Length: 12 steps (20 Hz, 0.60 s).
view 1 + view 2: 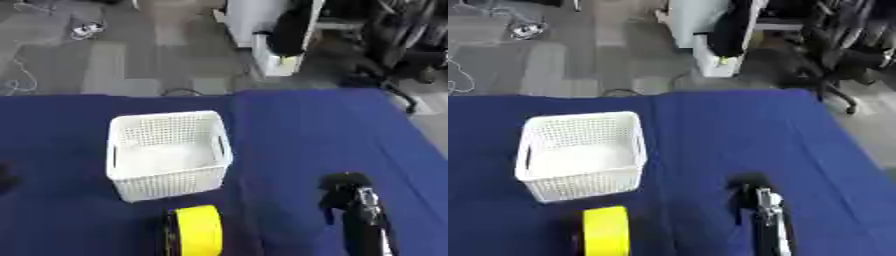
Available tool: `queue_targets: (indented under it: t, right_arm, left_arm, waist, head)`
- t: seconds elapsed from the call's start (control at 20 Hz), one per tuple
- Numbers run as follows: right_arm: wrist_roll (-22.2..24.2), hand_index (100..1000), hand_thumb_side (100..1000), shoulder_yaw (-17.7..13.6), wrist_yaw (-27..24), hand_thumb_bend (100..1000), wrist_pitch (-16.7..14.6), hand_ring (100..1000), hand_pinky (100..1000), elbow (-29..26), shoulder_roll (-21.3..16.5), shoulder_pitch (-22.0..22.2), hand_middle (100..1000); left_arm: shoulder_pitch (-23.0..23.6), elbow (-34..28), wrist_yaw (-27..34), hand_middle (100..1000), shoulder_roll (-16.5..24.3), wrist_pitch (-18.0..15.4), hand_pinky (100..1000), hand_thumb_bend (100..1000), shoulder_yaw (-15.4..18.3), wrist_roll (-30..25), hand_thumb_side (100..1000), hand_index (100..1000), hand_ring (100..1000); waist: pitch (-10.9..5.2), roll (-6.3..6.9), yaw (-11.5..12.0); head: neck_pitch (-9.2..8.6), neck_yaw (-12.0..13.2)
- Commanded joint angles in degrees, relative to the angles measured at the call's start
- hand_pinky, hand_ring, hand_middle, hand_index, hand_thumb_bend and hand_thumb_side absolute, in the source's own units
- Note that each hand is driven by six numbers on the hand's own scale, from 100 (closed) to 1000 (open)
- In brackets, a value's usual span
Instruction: Pick up objects on the table and place them in the box.
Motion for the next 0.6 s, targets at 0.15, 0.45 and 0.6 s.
queue_targets:
  t: [0.15, 0.45, 0.6]
  right_arm:
    - [-0.79, 654, 1000, -0.09, 0.72, 100, 0.46, 340, 100, -0.99, 0.21, -0.16, 503]
    - [-0.55, 662, 1000, 0.1, 0.93, 100, 0.75, 342, 100, -0.99, 0.43, -0.23, 504]
    - [-0.48, 665, 1000, 0.13, 0.94, 100, 0.84, 343, 100, -0.99, 0.49, -0.24, 506]
  left_arm:
    - [-0.74, -0.91, -0.59, 913, 0.85, 0.03, 1000, 100, 0.35, -0.71, 781, 914, 905]
    - [-0.84, -0.91, -0.72, 912, 0.81, 0.16, 1000, 100, 0.22, -1.1, 782, 915, 904]
    - [-0.82, -0.91, -0.68, 912, 0.76, 0.18, 1000, 100, 0.18, -1.28, 782, 916, 904]
  waist:
    - [-0.32, 0.17, 0.18]
    - [-0.04, 0.02, 0.33]
    - [-0.03, 0.01, 0.34]
  head:
    - [0.81, 0.79]
    - [1.15, 1.23]
    - [0.74, 1.46]
